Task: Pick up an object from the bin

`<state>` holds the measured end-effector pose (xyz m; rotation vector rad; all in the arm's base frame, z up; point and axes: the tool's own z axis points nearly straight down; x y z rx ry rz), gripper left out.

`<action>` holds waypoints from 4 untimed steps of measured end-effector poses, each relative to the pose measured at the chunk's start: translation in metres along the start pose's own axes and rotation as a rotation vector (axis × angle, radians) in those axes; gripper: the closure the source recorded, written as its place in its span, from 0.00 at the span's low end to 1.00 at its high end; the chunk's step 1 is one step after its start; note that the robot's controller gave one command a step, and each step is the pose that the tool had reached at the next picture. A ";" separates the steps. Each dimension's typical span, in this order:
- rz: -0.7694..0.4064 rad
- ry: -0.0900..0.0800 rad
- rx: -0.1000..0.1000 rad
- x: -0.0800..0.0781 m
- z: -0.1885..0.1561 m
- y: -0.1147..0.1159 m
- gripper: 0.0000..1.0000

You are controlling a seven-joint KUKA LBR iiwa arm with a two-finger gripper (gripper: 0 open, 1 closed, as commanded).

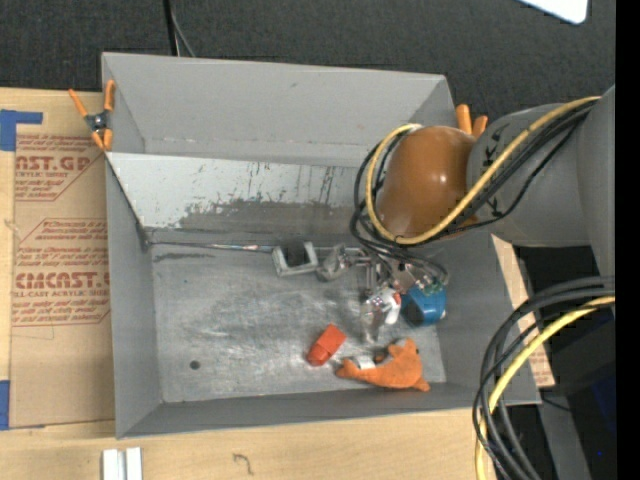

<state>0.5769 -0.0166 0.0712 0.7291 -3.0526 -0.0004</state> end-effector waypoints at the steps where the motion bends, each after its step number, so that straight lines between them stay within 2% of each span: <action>1: -0.001 0.001 0.000 0.000 -0.001 0.001 0.00; 2: -0.367 -0.006 0.002 0.058 -0.100 0.015 1.00; 3: -0.367 -0.005 0.000 0.058 -0.100 0.016 0.00; 4: -0.368 -0.005 0.000 0.058 -0.100 0.016 0.00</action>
Offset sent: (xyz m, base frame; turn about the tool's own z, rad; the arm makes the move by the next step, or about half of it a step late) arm -0.0587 -0.0134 0.1003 -0.3689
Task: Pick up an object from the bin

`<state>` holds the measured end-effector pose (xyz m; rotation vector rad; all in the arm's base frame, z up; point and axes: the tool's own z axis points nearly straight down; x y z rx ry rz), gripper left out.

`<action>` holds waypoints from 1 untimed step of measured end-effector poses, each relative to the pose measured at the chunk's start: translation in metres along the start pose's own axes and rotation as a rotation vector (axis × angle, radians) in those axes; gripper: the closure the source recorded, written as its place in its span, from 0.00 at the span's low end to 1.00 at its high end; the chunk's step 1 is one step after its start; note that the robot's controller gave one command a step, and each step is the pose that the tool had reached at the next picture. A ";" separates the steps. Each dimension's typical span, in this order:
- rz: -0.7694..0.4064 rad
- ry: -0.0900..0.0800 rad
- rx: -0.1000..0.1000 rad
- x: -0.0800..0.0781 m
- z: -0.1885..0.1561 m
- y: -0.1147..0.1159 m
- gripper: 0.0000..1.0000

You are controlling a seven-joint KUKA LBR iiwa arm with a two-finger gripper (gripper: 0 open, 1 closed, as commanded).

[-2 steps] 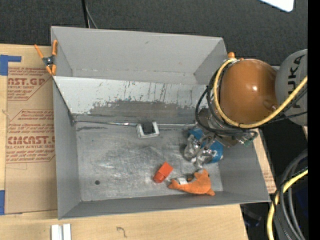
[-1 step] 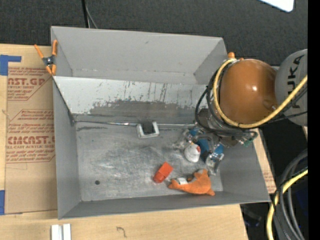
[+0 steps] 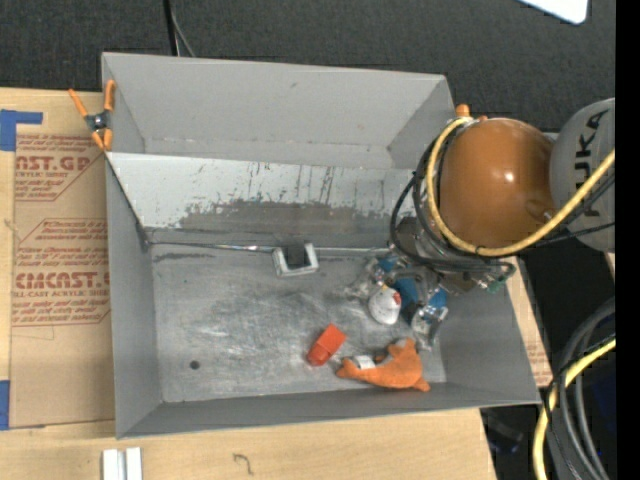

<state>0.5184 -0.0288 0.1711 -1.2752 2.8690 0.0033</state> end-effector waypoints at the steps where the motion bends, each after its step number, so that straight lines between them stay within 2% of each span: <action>1: -0.053 -0.004 0.006 0.011 0.043 0.011 0.00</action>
Offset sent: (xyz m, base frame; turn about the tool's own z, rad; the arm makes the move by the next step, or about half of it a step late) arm -0.0269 -0.0177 -0.1005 -0.1757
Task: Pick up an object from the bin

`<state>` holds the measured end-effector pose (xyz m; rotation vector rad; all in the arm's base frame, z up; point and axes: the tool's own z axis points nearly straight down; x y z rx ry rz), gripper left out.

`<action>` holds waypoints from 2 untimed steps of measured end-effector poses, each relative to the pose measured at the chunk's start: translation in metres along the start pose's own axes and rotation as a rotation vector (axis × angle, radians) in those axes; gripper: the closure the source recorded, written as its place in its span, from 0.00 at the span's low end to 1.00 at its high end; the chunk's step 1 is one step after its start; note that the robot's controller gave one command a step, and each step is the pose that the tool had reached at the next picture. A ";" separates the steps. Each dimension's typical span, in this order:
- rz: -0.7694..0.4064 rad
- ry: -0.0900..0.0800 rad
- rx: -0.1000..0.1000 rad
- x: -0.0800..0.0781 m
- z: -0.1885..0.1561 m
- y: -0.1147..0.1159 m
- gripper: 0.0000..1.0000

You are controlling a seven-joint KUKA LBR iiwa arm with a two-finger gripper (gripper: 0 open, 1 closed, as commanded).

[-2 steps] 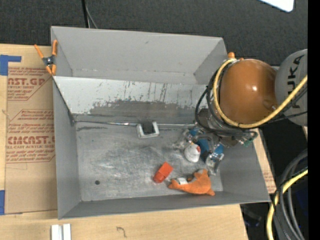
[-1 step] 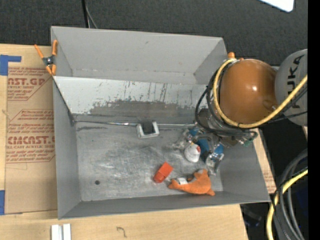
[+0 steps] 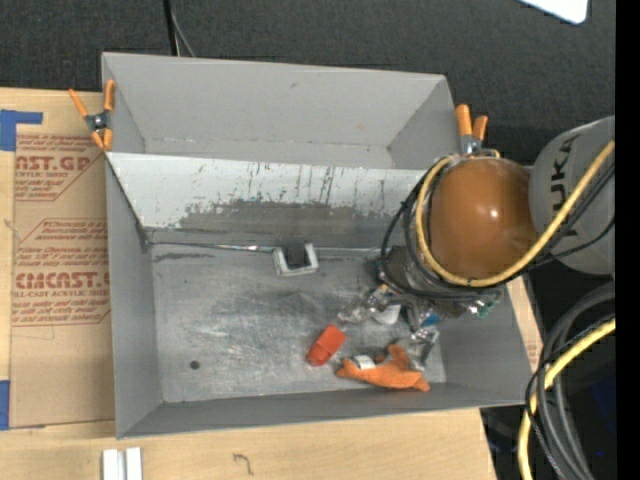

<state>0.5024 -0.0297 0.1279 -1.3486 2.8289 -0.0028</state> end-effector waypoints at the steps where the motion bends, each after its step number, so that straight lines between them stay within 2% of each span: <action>1: -0.118 -0.016 0.007 0.009 0.044 -0.002 0.00; 2: -0.116 0.008 -0.002 0.018 0.051 -0.003 1.00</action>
Offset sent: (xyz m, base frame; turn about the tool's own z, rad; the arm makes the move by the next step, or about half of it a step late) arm 0.0003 0.0158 -0.0386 -0.4818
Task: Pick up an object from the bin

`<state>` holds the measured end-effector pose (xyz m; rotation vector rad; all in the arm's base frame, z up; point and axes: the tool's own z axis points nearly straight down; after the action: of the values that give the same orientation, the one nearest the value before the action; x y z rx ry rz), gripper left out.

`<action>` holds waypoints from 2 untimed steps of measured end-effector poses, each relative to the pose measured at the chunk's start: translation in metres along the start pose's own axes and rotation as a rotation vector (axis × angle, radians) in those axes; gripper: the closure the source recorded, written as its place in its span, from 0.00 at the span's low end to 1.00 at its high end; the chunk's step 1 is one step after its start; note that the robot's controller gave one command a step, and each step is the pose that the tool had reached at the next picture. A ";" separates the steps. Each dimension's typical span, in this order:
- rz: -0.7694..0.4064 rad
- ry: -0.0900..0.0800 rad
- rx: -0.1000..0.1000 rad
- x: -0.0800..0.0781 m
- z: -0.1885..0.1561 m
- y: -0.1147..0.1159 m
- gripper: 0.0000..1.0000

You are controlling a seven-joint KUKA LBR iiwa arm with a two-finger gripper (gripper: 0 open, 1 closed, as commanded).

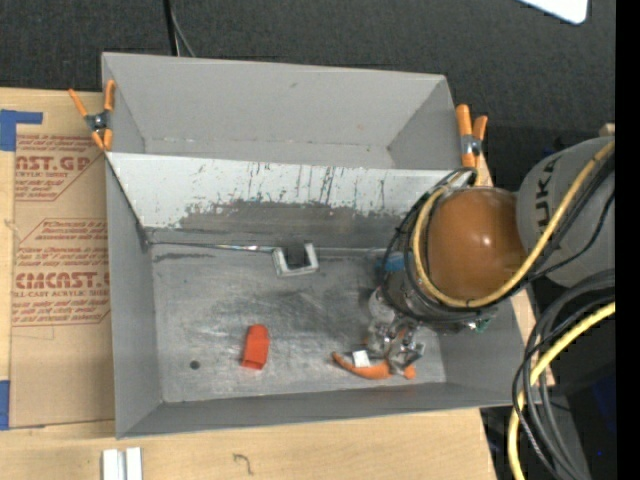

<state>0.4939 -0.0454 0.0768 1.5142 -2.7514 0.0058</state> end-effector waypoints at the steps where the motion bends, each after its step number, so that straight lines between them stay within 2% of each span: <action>1: 0.000 0.000 0.000 0.000 0.000 0.000 1.00; 2: -0.036 -0.003 -0.006 0.004 -0.025 0.007 1.00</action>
Offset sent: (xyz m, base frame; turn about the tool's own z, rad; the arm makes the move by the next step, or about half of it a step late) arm -0.0111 -0.0031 0.0452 -0.0590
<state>0.4857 -0.0453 0.1021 1.5640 -2.7234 -0.0050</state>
